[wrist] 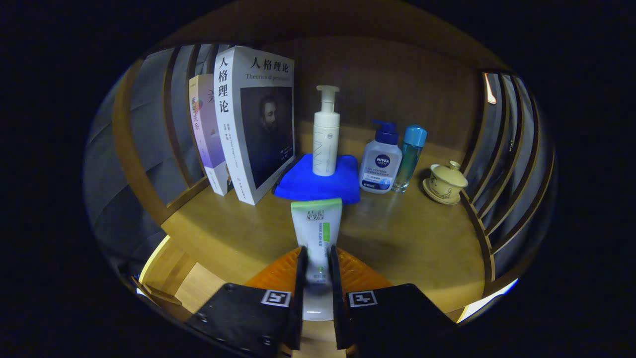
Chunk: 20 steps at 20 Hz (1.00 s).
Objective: Pull open the drawer, take out the items inside it, and place them on the countertop above the cabinet.
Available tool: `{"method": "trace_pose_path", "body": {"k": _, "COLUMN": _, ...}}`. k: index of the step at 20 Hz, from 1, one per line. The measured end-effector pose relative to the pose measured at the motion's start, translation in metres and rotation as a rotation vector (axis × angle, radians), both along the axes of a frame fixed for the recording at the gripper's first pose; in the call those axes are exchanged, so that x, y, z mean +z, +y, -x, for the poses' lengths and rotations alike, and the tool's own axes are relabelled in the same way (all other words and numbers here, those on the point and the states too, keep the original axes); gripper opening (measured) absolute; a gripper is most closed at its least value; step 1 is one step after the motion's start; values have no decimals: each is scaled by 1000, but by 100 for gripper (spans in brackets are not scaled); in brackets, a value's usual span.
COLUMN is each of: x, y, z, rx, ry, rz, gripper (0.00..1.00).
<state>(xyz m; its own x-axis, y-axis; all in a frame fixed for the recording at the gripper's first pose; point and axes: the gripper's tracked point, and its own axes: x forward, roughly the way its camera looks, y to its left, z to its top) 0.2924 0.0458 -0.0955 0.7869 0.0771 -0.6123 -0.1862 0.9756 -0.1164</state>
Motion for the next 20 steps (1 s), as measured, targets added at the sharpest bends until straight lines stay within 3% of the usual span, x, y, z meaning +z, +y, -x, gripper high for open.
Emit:
{"method": "trace_pose_path", "body": {"k": 1, "x": 6, "y": 0, "z": -2, "rx": -17, "ry": -38, "rz": -9, "gripper": 31}}
{"method": "trace_pose_path", "body": {"k": 6, "x": 24, "y": 5, "z": 22, "rx": -69, "ry": -140, "rz": -66, "gripper": 98}}
{"method": "trace_pose_path", "body": {"k": 12, "x": 39, "y": -2, "z": 84, "rx": -87, "ry": -302, "rz": -48, "gripper": 98}}
{"method": "trace_pose_path", "body": {"k": 20, "x": 24, "y": -8, "z": 168, "rx": -104, "ry": -424, "rz": -20, "gripper": 98}}
